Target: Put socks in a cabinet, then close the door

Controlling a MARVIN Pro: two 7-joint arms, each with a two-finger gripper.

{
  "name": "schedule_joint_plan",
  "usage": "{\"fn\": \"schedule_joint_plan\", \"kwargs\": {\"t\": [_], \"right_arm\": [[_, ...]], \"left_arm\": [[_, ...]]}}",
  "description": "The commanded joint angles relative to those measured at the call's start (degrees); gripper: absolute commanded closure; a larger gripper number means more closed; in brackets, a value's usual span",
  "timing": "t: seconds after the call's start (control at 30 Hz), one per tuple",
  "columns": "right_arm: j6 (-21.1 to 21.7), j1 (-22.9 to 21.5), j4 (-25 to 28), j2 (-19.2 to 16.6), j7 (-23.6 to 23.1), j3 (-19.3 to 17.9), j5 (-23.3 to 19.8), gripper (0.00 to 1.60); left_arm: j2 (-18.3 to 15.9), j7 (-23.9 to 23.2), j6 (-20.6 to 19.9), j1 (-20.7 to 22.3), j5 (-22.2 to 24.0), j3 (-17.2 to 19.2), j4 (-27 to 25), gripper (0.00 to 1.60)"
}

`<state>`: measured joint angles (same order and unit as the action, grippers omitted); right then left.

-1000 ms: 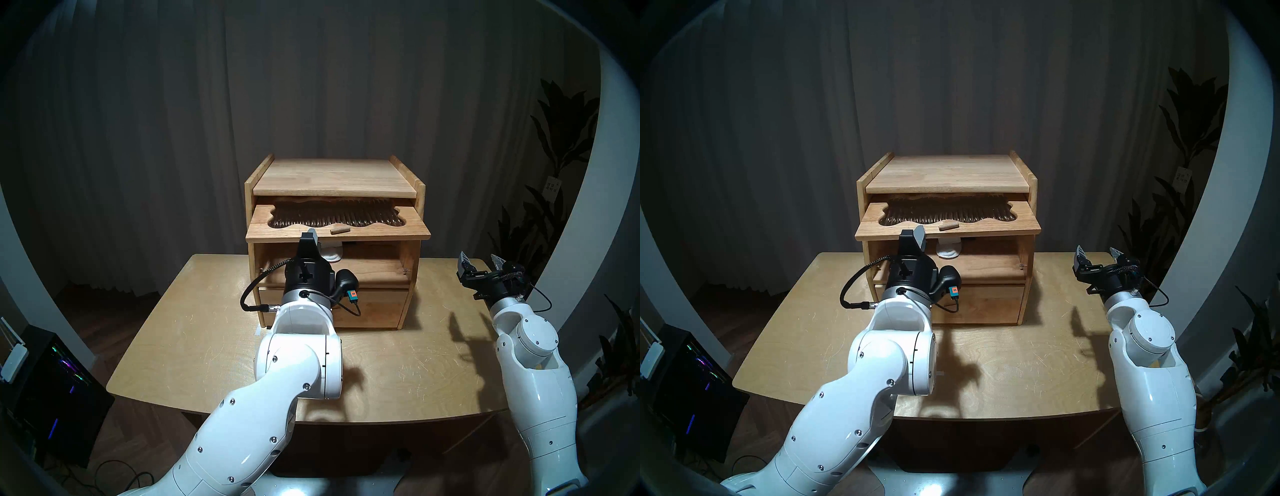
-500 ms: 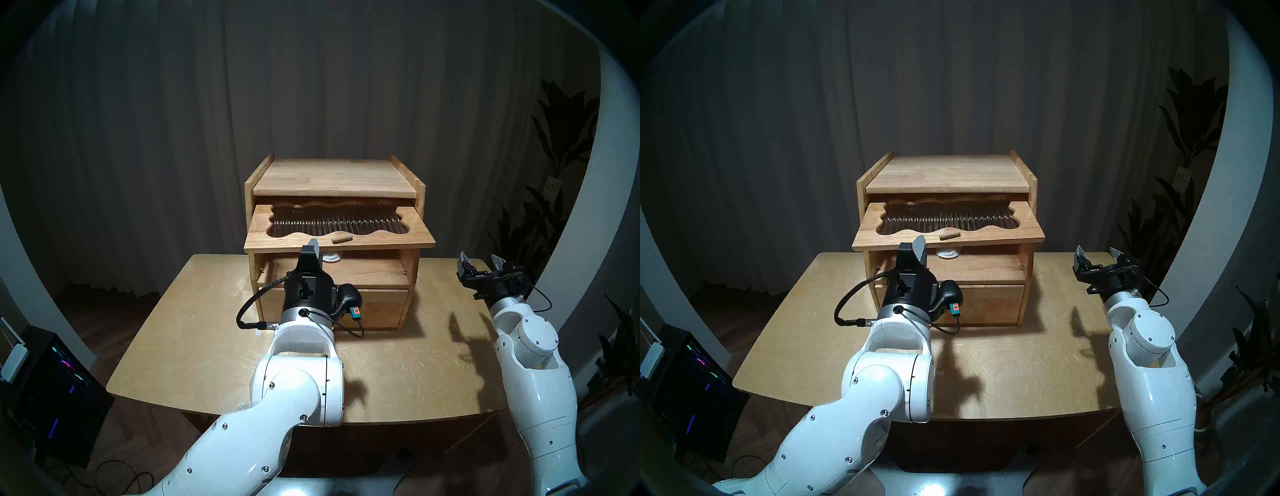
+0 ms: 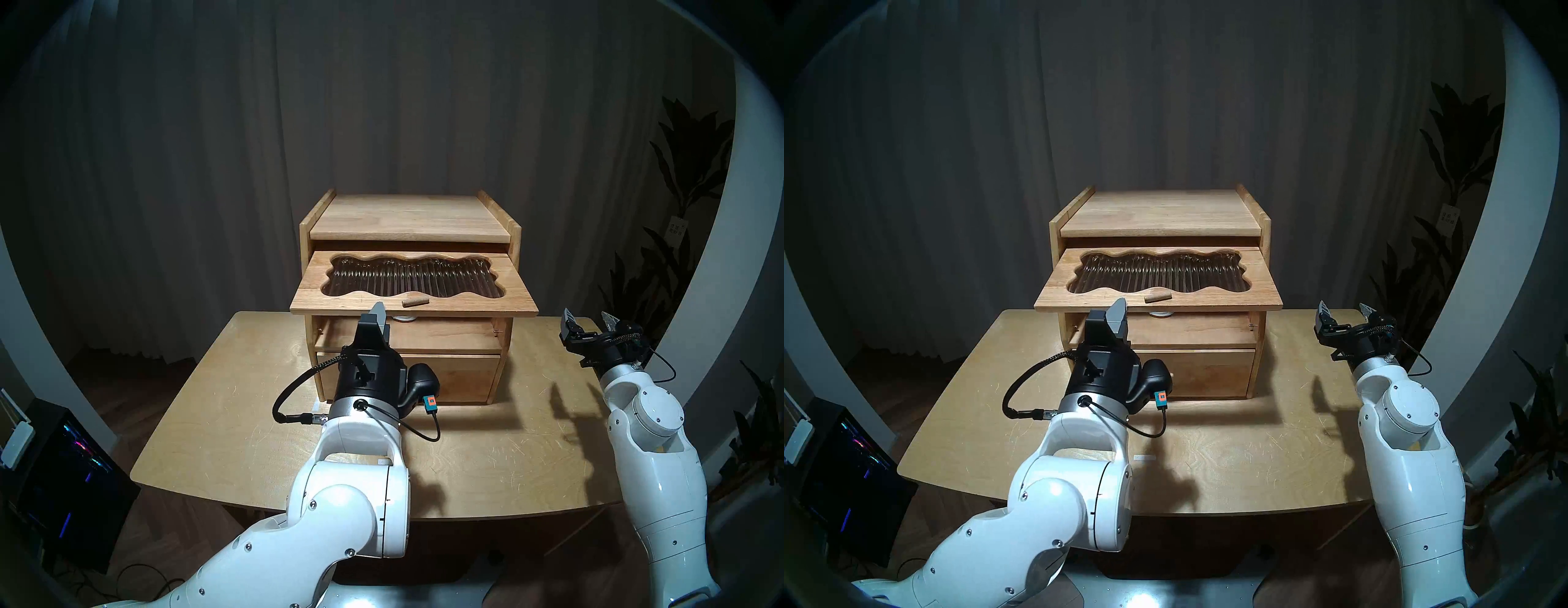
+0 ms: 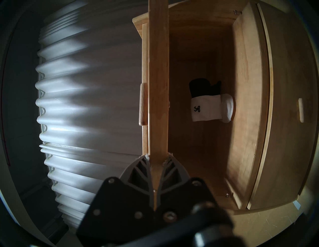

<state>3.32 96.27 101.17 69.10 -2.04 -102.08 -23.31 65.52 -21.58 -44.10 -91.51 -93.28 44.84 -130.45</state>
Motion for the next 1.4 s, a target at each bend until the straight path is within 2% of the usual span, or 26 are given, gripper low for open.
{"fn": "schedule_joint_plan", "kwargs": {"t": [0.0, 0.13, 0.23, 0.33, 0.37, 0.4, 0.47, 0.5, 0.53, 0.6, 0.63, 0.67, 0.77, 0.93, 0.97, 1.0, 1.03, 1.07, 1.13, 1.37], "right_arm": [[-0.36, -0.56, 0.97, -0.16, -0.13, -0.04, 0.03, 0.0], [-0.26, -0.6, 0.71, -0.16, -0.1, -0.02, 0.01, 0.0], [-0.26, -0.63, 0.62, -0.16, -0.09, -0.01, 0.0, 0.0], [-0.26, -0.64, 0.6, -0.16, -0.09, -0.01, -0.01, 0.0], [-0.25, -0.65, 0.52, -0.16, -0.08, -0.01, -0.01, 0.0], [-0.25, -0.65, 0.52, -0.16, -0.08, -0.01, -0.01, 0.0], [-0.23, -0.65, 0.43, -0.16, -0.07, -0.01, -0.02, 0.0], [-0.21, -0.63, 0.33, -0.16, -0.06, -0.01, -0.02, 0.0], [-0.2, -0.63, 0.28, -0.16, -0.06, 0.0, -0.03, 0.0], [-0.18, -0.62, 0.15, -0.15, -0.04, 0.0, -0.03, 0.0], [-0.17, -0.61, 0.1, -0.15, -0.04, 0.0, -0.04, 0.0], [-0.16, -0.6, 0.0, -0.15, -0.03, 0.0, -0.04, 0.0], [-0.15, -0.62, -0.15, -0.15, -0.02, 0.01, -0.04, 0.0], [-0.14, -0.63, -0.45, -0.15, 0.0, 0.01, -0.05, 0.0], [-0.14, -0.64, -0.5, -0.15, 0.01, 0.01, -0.05, 0.0], [-0.14, -0.64, -0.56, -0.15, 0.01, 0.02, -0.05, 0.0], [-0.14, -0.65, -0.59, -0.15, 0.02, 0.02, -0.06, 0.0], [-0.14, -0.65, -0.64, -0.15, 0.02, 0.02, -0.06, 0.0], [-0.14, -0.67, -0.75, -0.15, 0.03, 0.02, -0.06, 0.0], [-0.12, -0.65, -1.19, -0.15, 0.06, 0.03, -0.07, 0.0]], "left_arm": [[-4.21, -2.21, 5.21, 2.0, 10.03, -1.01, -6.46, 1.6], [-3.02, -2.14, 6.79, 2.69, 14.56, 0.4, -9.07, 1.6], [-0.57, 0.48, 6.34, 3.14, 17.47, 2.35, -9.55, 1.6], [0.29, 1.62, 6.07, 3.05, 18.14, 2.82, -9.55, 1.6], [1.49, 3.04, 5.06, 3.03, 18.81, 4.15, -9.55, 0.99], [1.49, 3.04, 5.06, 3.03, 18.81, 4.15, -9.55, 0.99], [1.47, 3.77, 4.29, 3.28, 19.97, 6.98, -9.55, 0.91], [1.53, 3.78, 4.0, 3.13, 20.85, 7.95, -9.55, 1.07], [1.48, 4.2, 3.55, 3.17, 21.23, 9.2, -9.55, 1.35], [1.48, 4.8, 2.66, 3.17, 22.16, 11.57, -9.55, 1.19], [1.34, 5.17, 2.08, 3.29, 22.22, 11.8, -9.55, 1.19], [1.63, 5.43, 1.69, 3.24, 22.82, 13.71, -9.55, 1.2], [1.74, 6.35, 0.25, 3.38, 23.85, 17.28, -9.55, 1.11], [2.24, 7.23, -1.89, 3.58, 25.72, 21.84, -9.55, 0.79], [2.33, 7.41, -2.38, 3.62, 26.2, 22.89, -9.55, 0.08], [2.47, 7.4, -2.7, 3.51, 26.74, 24.32, -9.55, 0.0], [2.45, 7.67, -3.27, 3.6, 26.9, 23.51, -9.55, 0.0], [2.54, 7.6, -3.48, 3.42, 27.43, 25.97, -9.55, 0.0], [2.78, 7.82, -4.42, 3.25, 28.33, 28.17, -9.55, 0.0], [4.02, 7.71, -6.64, 2.18, 31.9, 33.59, -8.36, 0.0]]}}
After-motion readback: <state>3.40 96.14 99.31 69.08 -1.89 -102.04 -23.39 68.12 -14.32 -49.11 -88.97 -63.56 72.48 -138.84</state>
